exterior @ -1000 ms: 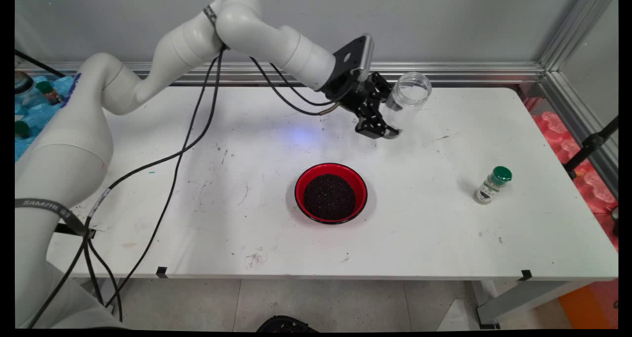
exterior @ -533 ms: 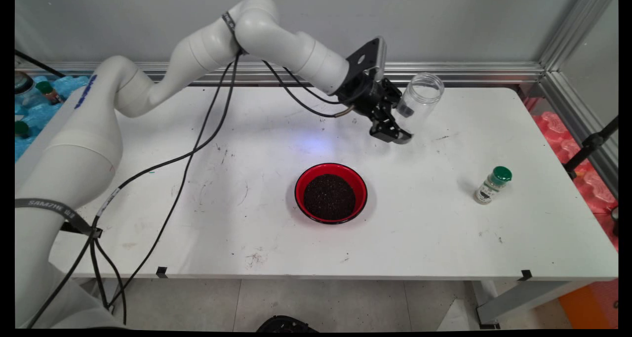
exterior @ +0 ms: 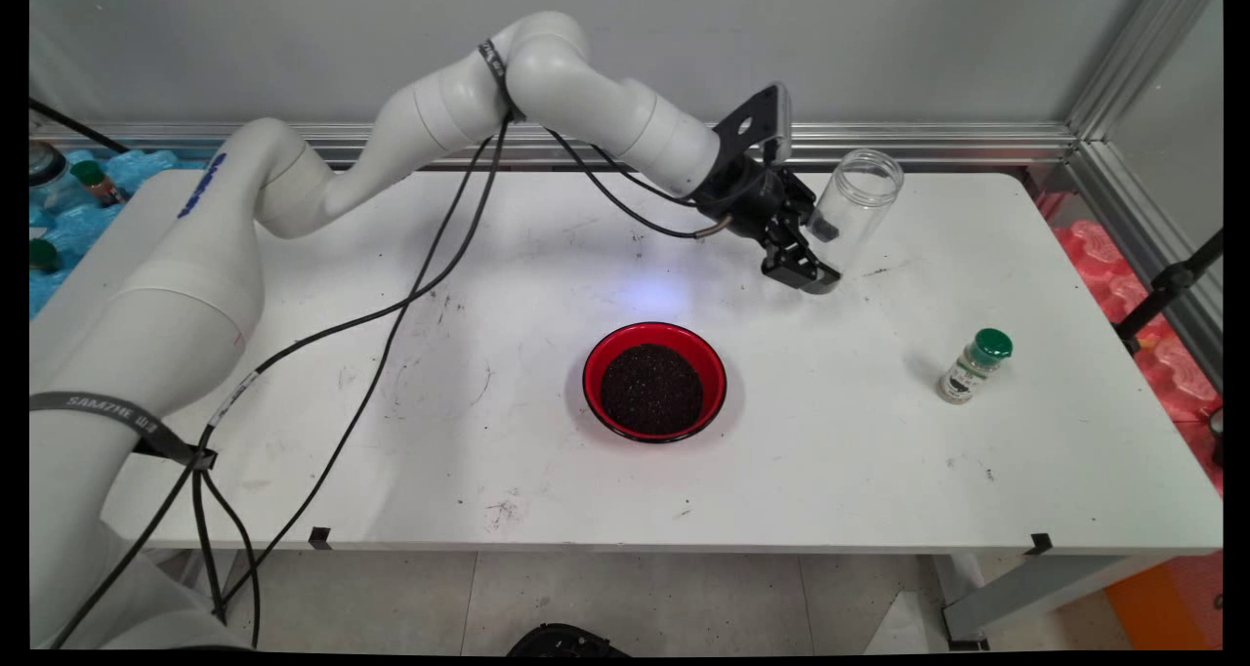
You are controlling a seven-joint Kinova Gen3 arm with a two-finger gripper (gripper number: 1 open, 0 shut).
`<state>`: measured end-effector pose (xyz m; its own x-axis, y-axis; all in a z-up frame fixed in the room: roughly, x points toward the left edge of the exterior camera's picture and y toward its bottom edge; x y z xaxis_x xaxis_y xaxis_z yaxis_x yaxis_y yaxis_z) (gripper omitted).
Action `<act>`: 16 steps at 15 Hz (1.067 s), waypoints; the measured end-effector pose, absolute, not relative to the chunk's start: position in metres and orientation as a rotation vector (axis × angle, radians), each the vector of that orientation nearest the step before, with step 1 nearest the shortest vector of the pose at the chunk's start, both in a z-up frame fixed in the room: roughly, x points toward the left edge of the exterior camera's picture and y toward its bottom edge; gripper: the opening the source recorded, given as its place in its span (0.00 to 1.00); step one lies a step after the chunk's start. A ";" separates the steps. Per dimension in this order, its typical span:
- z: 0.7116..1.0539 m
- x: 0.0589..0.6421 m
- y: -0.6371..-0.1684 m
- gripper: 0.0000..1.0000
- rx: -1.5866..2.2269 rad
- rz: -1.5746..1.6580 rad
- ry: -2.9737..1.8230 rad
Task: Pour the black seasoning powder in the red bowl, then place the picked object on the table
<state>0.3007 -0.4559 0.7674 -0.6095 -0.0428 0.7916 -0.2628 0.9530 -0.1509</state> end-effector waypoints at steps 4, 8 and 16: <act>0.758 0.293 -0.462 0.00 0.245 0.301 -2.211; 0.748 0.285 -0.468 0.00 0.264 0.291 -2.214; 0.731 0.274 -0.475 0.00 0.293 0.266 -2.225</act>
<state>0.2735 -0.4749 0.7305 -0.6080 -0.1182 0.7851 -0.2997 0.9499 -0.0891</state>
